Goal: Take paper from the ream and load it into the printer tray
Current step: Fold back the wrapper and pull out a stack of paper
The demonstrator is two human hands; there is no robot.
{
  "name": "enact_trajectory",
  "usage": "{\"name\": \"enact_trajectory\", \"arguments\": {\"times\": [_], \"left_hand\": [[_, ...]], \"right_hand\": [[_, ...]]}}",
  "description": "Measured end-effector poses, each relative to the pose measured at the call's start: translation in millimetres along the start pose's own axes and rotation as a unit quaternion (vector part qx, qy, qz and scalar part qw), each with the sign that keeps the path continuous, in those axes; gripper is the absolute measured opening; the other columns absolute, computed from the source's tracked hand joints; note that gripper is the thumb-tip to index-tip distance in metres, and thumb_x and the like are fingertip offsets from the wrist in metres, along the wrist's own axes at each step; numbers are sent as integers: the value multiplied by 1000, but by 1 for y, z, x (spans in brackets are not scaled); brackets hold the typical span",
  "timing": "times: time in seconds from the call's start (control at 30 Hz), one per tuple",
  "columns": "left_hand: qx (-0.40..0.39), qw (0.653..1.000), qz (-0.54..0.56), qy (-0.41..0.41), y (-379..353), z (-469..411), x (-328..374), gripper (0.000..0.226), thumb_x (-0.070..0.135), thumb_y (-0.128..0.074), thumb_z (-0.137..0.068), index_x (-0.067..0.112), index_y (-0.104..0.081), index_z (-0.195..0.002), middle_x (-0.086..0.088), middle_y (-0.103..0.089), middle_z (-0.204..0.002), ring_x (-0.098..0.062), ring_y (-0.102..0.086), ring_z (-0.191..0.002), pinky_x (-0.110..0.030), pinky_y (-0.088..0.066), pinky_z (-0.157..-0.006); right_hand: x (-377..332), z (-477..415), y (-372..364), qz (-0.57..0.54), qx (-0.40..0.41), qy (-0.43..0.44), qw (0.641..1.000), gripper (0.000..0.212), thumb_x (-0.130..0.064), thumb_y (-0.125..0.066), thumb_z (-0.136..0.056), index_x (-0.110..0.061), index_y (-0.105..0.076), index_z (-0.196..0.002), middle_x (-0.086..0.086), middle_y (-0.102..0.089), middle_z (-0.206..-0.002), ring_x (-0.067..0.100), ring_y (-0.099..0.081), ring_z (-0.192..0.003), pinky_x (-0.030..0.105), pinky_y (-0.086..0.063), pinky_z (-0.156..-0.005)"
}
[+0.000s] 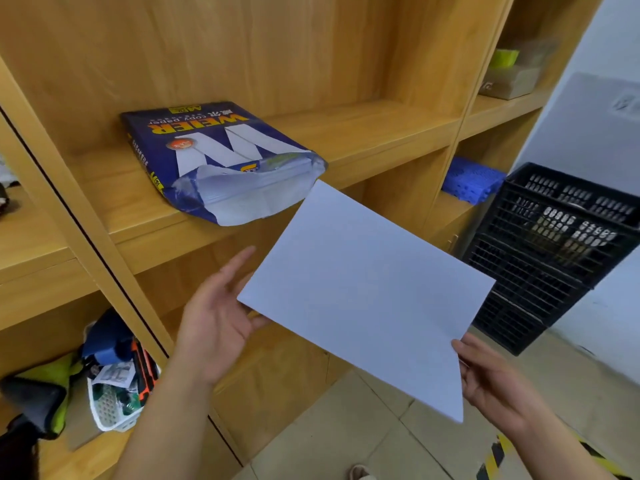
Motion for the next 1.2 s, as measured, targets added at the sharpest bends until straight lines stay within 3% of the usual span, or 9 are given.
{"name": "enact_trajectory", "arguments": {"times": [0.17, 0.27, 0.43, 0.6, 0.73, 0.8, 0.93, 1.2], "left_hand": [[-69, 980, -186, 33, -8, -13, 2, 42, 9, -57, -95, 25, -58, -135, -5, -72, -123, -28, -69, -110, -31, -61, -78], [-70, 970, -233, 21, -14, -18, 3, 51, 0, -62, -90, 25, -59, -134, -3, -72, -123, -27, -70, -109, -32, -61, -81], [-32, 971, -233, -48, -22, -24, 10, 55, -2, -63, -88, 29, -59, -133, -2, -72, -123, -27, -71, -107, -37, -61, -82], [8, 956, -263, -127, -50, -31, 14, 56, -6, -61, -90, 32, -61, -130, 3, -73, -118, -18, -71, -106, -35, -61, -84], [27, 936, -300, -184, -78, -41, 17, 56, -10, -62, -89, 33, -64, -124, 15, -74, -114, -6, -69, -105, -19, -58, -81], [39, 925, -315, -208, -91, -46, 21, 56, -11, -61, -89, 33, -64, -122, 21, -74, -110, 0, -68, -103, -10, -54, -77], [55, 920, -318, -223, -108, -59, 24, 55, -8, -60, -91, 38, -65, -122, 18, -73, -113, -2, -67, -106, -10, -54, -76], [45, 922, -313, -222, -139, -87, 15, 53, -9, -58, -93, 33, -67, -123, 14, -73, -118, -6, -68, -111, -16, -57, -79]], "right_hand": [[-5, -4, 21, 23, 3, 0, 1000, 37, -7, -55, -85, -2, -66, -120, 16, -73, -113, 21, -74, -78, 30, -61, -59], [-18, -10, 20, 46, -13, 18, 999, 36, -7, -54, -84, -3, -69, -116, 16, -73, -112, 23, -74, -79, 32, -62, -61], [-55, -24, 15, 76, -22, 84, 993, 35, -11, -54, -86, -8, -69, -118, 11, -72, -118, 23, -73, -93, 36, -62, -66], [-94, -47, 22, 81, 61, 163, 981, 27, -8, -52, -96, -18, -73, -111, 3, -73, -119, 23, -69, -104, 36, -62, -73], [-119, -67, 20, 68, 122, 204, 969, 27, -7, -56, -95, -19, -72, -113, 2, -74, -115, 18, -70, -89, 29, -55, -62], [-130, -76, 20, 58, 143, 226, 962, 28, -7, -58, -94, -17, -71, -117, 3, -74, -114, 22, -70, -93, 31, -54, -65], [-147, -90, 18, 43, 178, 232, 955, 28, -8, -59, -94, -21, -71, -116, 0, -75, -110, 26, -69, -100, 33, -52, -68], [-164, -130, 27, 20, 162, 190, 968, 27, -11, -53, -99, -28, -72, -110, -4, -72, -115, 26, -64, -107, 38, -53, -77]]}}
Point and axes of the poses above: each hand's wrist, its own z-axis away from the middle knuckle, its own y-axis out of the back of the hand, x = y × z, the point moved 7 cm from there along -z, towards the middle knuckle
